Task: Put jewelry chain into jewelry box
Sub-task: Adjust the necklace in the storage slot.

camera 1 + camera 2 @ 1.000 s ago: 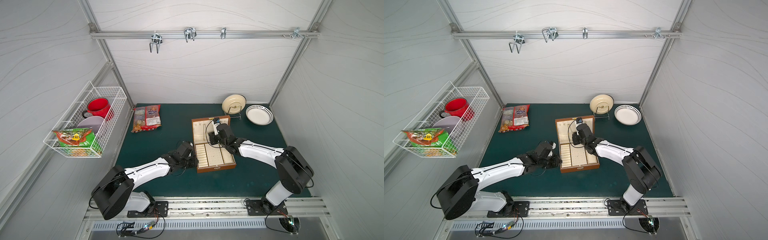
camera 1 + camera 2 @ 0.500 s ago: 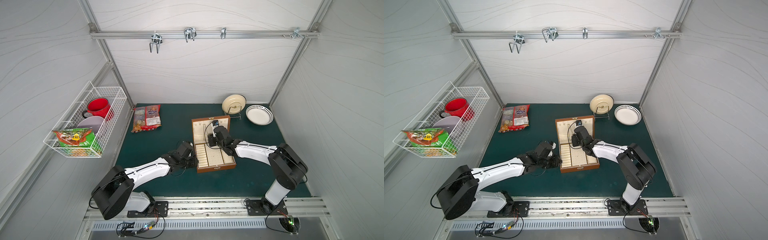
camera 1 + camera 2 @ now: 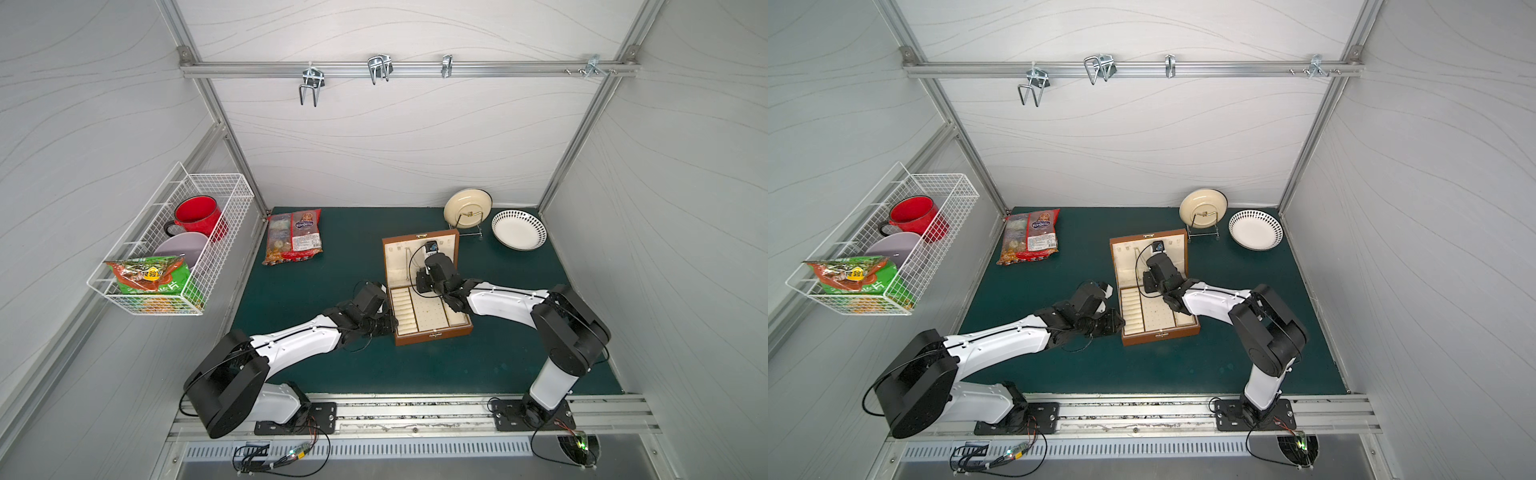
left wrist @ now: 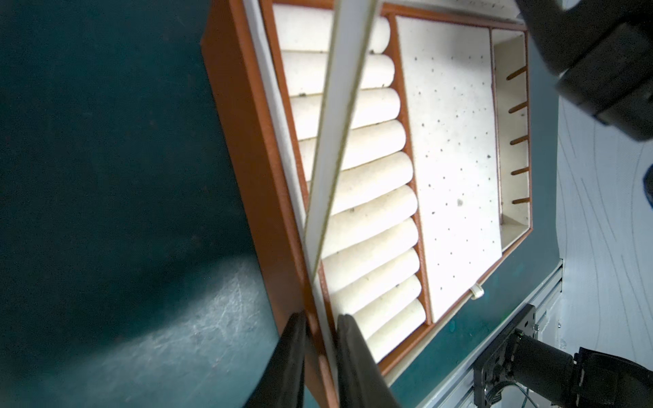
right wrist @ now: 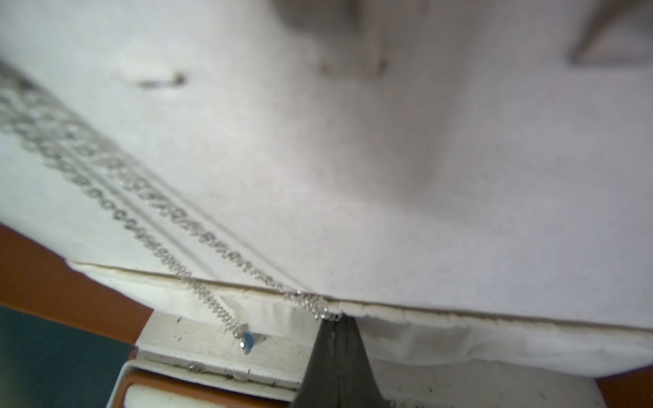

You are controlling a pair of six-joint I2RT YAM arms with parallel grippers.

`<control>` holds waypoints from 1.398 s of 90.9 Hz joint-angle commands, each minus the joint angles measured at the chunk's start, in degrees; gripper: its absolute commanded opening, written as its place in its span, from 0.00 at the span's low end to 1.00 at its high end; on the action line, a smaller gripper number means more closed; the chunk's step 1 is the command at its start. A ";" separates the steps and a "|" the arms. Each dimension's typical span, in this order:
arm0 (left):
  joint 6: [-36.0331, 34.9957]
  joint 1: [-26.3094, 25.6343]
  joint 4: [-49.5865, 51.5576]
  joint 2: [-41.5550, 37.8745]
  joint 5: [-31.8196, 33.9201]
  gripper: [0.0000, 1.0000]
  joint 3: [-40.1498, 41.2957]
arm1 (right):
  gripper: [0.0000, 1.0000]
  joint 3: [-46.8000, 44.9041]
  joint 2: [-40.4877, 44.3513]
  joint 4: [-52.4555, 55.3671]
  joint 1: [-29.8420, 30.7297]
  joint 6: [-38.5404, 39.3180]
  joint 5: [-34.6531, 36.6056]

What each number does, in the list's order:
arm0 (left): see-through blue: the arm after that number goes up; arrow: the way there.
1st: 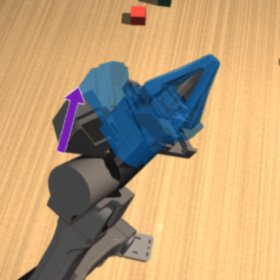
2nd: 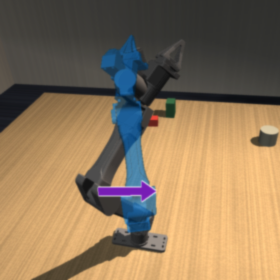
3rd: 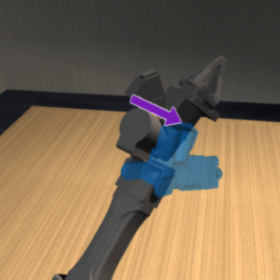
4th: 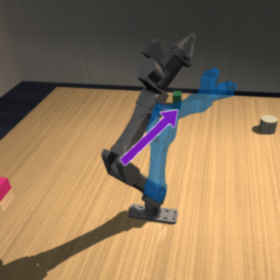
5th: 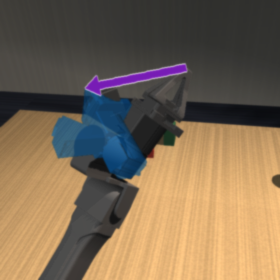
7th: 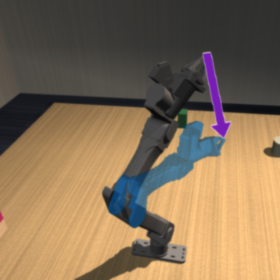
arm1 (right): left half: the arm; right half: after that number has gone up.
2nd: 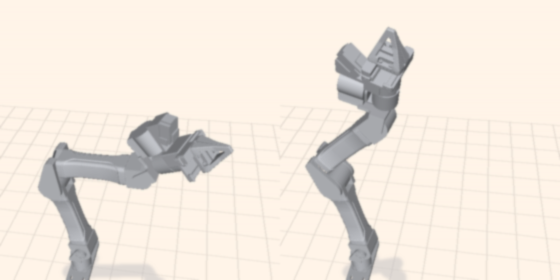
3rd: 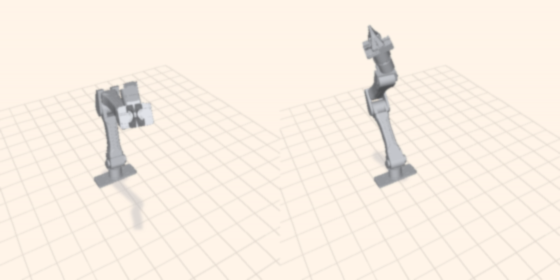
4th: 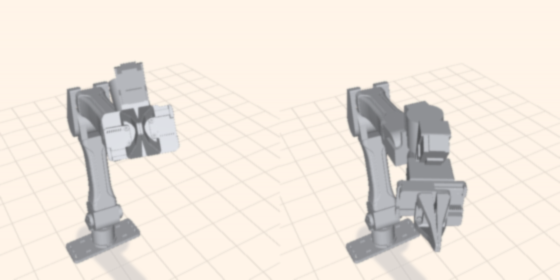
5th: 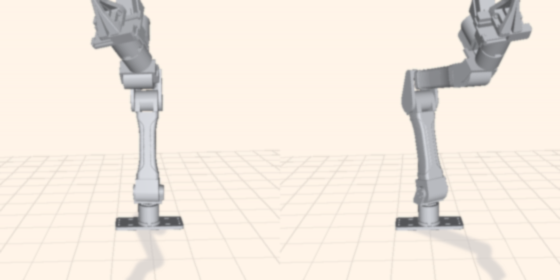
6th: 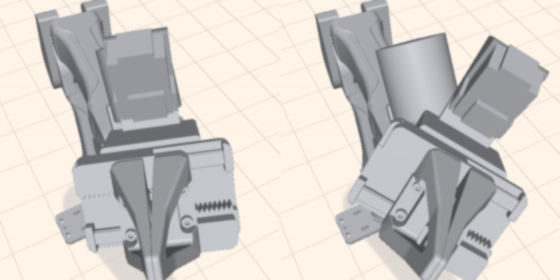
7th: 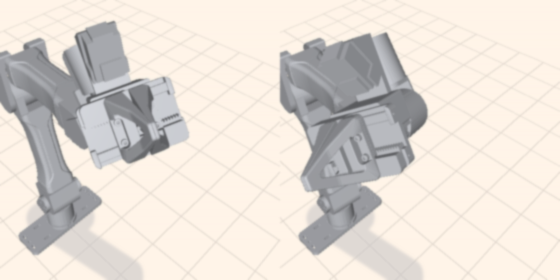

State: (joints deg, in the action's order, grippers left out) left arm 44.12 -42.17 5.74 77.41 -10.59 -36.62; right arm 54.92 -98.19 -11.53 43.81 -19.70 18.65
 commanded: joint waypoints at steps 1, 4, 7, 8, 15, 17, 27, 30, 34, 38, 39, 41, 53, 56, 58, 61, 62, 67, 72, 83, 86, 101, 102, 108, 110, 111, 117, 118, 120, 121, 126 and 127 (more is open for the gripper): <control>-0.79 -0.35 0.75 1.78 -0.31 0.20 -0.40 | 0.00 0.75 4.38 -0.98 0.37 1.46 1.36; -0.79 -0.38 0.72 1.83 -0.31 0.20 -0.46 | 0.00 0.71 5.15 -0.65 0.32 1.89 1.69; -0.74 -0.36 0.68 1.87 -0.31 0.20 -0.42 | 0.00 0.84 5.76 -0.21 0.33 2.33 1.99; -0.77 -0.32 0.68 1.87 -0.31 0.20 -0.40 | 0.00 0.87 6.05 -0.05 0.32 2.45 2.04; -0.67 -0.35 0.52 1.95 -0.39 0.20 -0.29 | 0.00 1.23 7.12 0.65 0.31 3.26 2.29; -0.58 -0.38 0.42 1.96 -0.40 0.20 -0.23 | 0.00 1.38 7.33 0.83 0.20 3.33 2.31; -0.50 -0.32 0.33 2.04 -0.44 0.20 -0.16 | 0.00 2.52 6.73 1.85 -0.72 3.97 1.08; -0.50 -0.33 0.26 2.05 -0.54 0.20 -0.12 | 0.00 2.84 6.35 1.85 -1.02 4.02 0.54; -0.46 -0.30 0.20 2.05 -0.57 0.20 -0.12 | 0.00 3.32 5.46 2.09 -1.44 4.29 -0.09; -0.37 -0.37 0.24 1.97 -0.57 0.20 -0.05 | 0.00 4.05 4.72 2.55 -1.68 4.28 -0.49; -0.36 -0.37 0.24 1.96 -0.53 0.20 0.01 | 0.00 4.19 4.39 2.64 -1.83 4.30 -0.65; -0.35 -0.41 0.24 1.96 -0.52 0.20 0.05 | 0.00 4.71 3.81 2.96 -2.01 4.32 -0.99; -0.32 -0.36 0.08 1.87 -0.61 0.20 0.15 | 0.03 6.87 0.83 4.50 -2.49 4.08 -1.38; -0.30 -0.39 0.14 1.83 -0.65 0.20 0.15 | 0.05 7.07 0.39 4.52 -2.52 3.95 -1.25; -0.34 -0.39 0.13 1.79 -0.66 0.20 0.15 | 0.06 7.07 0.18 4.55 -2.51 3.88 -1.19; -0.41 -0.37 0.15 1.78 -0.64 0.20 0.10 | 0.07 7.11 -0.15 4.55 -2.49 3.81 -1.04; -0.38 -0.37 0.24 1.74 -0.65 0.20 0.12 | 0.08 7.08 -0.20 4.61 -2.54 3.67 -1.01; -0.38 -0.39 0.24 1.70 -0.54 0.20 0.19 | 0.13 6.78 -0.47 4.71 -2.55 3.25 -0.68; -0.40 -0.40 0.32 1.62 -0.50 0.20 0.23 | 0.17 6.50 -0.57 4.84 -2.56 2.96 -0.64; -0.51 -0.36 0.23 1.69 -0.42 0.20 0.18 | 0.21 5.30 0.48 4.43 -2.53 2.83 -0.18; -0.40 -0.37 0.19 1.74 -0.46 0.20 0.15 | 0.22 5.15 0.90 4.48 -2.51 3.01 0.14; -0.33 -0.33 -0.09 2.04 -0.67 0.20 0.15 | 0.40 4.98 2.50 5.34 -2.57 3.67 1.28; -0.29 -0.35 -0.10 2.04 -0.71 0.20 0.06 | 0.40 5.00 2.62 5.45 -2.54 3.69 1.42; -0.26 -0.35 -0.12 2.13 -0.79 0.20 0.06 | 0.41 4.98 3.09 5.89 -2.66 3.91 1.77; -0.28 -0.36 -0.11 2.13 -0.78 0.20 0.06 | 0.41 4.90 3.23 5.86 -2.67 4.02 1.72; -0.27 -0.36 -0.07 2.13 -0.81 0.20 0.01 | 0.41 4.83 3.34 5.84 -2.68 4.04 1.73; -0.21 -0.36 -0.12 2.13 -0.84 0.20 0.06 | 0.41 4.60 3.97 6.05 -2.87 4.01 1.90; -0.19 -0.36 -0.07 2.18 -0.84 0.20 0.06 | 0.41 4.55 4.06 6.11 -2.91 3.99 1.91; -0.22 -0.39 -0.10 2.21 -0.81 0.20 -0.03 | 0.41 4.51 4.28 6.20 -2.98 3.98 1.91; -0.20 -0.33 -0.15 2.22 -0.78 0.20 -0.03 | 0.41 4.50 4.39 6.23 -3.00 3.97 1.91; -0.26 -0.34 -0.12 2.22 -0.77 0.20 -0.04 | 0.41 4.41 5.10 6.65 -3.04 3.67 2.18; -0.31 -0.40 -0.12 2.22 -0.81 0.20 -0.03 | 0.41 4.46 5.20 6.94 -3.03 3.56 2.31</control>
State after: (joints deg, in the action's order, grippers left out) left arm 44.18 -42.17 4.40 78.06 -11.25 -36.62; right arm 60.05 -96.05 -6.59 41.47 -16.05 19.07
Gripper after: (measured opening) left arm 0.202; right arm 0.411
